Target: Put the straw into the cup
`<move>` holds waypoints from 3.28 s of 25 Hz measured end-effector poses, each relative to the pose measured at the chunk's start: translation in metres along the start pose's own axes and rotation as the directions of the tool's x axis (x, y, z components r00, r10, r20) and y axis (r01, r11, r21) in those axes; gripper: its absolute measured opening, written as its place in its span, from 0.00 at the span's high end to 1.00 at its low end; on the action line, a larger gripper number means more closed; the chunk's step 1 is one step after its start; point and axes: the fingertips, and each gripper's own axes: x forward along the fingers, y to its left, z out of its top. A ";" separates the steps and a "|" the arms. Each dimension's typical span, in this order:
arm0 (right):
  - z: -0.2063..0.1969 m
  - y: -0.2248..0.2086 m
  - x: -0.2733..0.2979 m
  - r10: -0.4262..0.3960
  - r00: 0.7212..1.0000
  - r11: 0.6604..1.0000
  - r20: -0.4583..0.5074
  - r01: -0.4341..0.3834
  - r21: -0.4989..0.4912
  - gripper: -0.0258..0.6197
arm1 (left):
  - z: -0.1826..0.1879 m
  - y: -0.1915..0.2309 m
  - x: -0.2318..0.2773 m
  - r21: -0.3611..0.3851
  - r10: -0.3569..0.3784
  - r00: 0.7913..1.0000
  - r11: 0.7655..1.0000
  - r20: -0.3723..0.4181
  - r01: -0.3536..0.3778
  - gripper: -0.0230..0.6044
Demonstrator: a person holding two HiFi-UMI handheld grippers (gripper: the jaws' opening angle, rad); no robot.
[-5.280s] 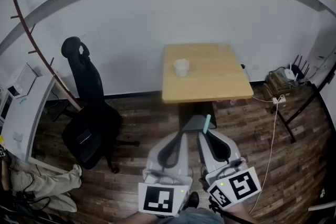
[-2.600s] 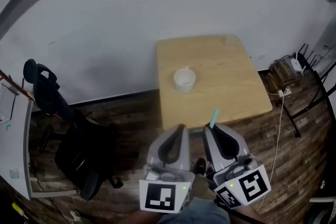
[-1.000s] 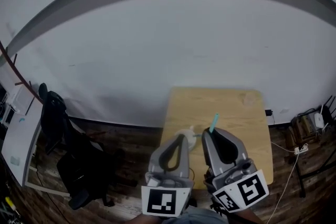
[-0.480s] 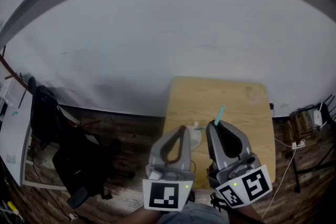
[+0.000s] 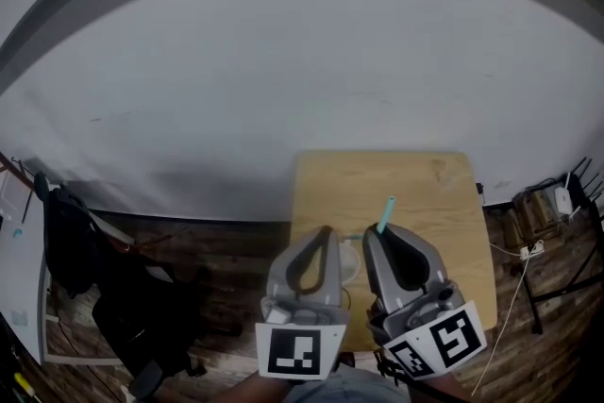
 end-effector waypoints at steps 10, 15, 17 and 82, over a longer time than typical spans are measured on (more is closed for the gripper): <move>-0.063 -0.020 0.009 -0.069 0.988 0.995 -0.137 0.078 0.061 0.91 | -0.056 0.013 0.013 -0.066 -0.030 0.993 0.998 -0.116 0.022 0.94; -0.091 -0.026 0.012 -0.093 0.978 0.990 -0.187 0.110 0.086 0.91 | -0.085 0.017 0.016 -0.092 -0.046 0.982 0.995 -0.183 0.029 0.94; -0.102 -0.030 0.014 -0.098 0.974 0.988 -0.206 0.121 0.099 0.91 | -0.098 0.018 0.019 -0.100 -0.055 0.977 0.994 -0.208 0.035 0.94; -0.145 -0.045 0.000 -0.215 0.943 0.962 -0.255 0.250 0.111 0.87 | -0.140 0.012 0.023 -0.177 -0.141 0.953 0.980 -0.267 0.095 0.94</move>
